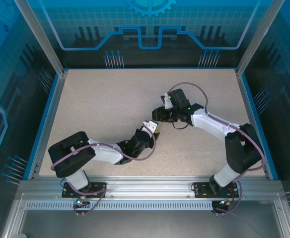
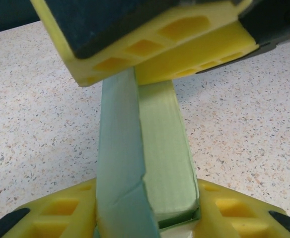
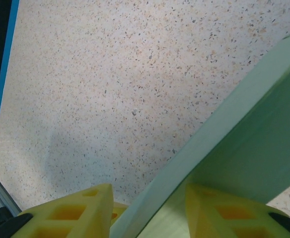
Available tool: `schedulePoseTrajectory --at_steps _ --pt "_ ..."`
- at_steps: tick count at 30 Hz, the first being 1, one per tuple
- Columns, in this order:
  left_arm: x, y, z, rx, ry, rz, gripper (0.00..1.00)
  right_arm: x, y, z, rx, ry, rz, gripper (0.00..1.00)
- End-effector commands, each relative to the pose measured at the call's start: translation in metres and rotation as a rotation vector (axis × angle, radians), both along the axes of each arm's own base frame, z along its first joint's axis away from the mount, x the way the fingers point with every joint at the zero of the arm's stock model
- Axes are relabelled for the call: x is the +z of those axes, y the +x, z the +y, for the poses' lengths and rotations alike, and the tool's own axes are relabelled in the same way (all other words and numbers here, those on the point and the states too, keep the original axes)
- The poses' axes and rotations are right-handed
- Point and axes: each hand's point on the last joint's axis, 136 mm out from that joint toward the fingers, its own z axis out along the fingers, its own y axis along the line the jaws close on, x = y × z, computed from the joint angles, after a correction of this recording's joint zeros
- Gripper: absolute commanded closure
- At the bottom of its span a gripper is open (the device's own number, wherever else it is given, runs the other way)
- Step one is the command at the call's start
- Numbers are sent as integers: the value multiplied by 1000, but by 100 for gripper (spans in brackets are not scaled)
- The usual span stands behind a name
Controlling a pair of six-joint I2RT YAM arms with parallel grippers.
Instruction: Fold the paper box
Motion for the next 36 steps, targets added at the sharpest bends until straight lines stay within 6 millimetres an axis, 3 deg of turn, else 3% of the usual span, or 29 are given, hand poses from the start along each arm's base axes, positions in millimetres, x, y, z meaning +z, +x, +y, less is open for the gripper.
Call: schedulePoseTrajectory --at_steps 1,8,17,26,36 --pt "-7 -2 4 -36 19 14 62 22 3 -5 3 8 -32 55" --pt "1 2 8 -112 1 33 69 49 10 -31 -10 4 -113 48" --pt "19 16 26 -250 -61 85 69 86 23 -64 167 -117 -401 42" --pt "39 23 45 -408 -60 62 69 87 43 -68 414 -310 -679 43" --pt "43 21 56 -531 -66 53 71 56 43 -62 705 -408 -774 45"
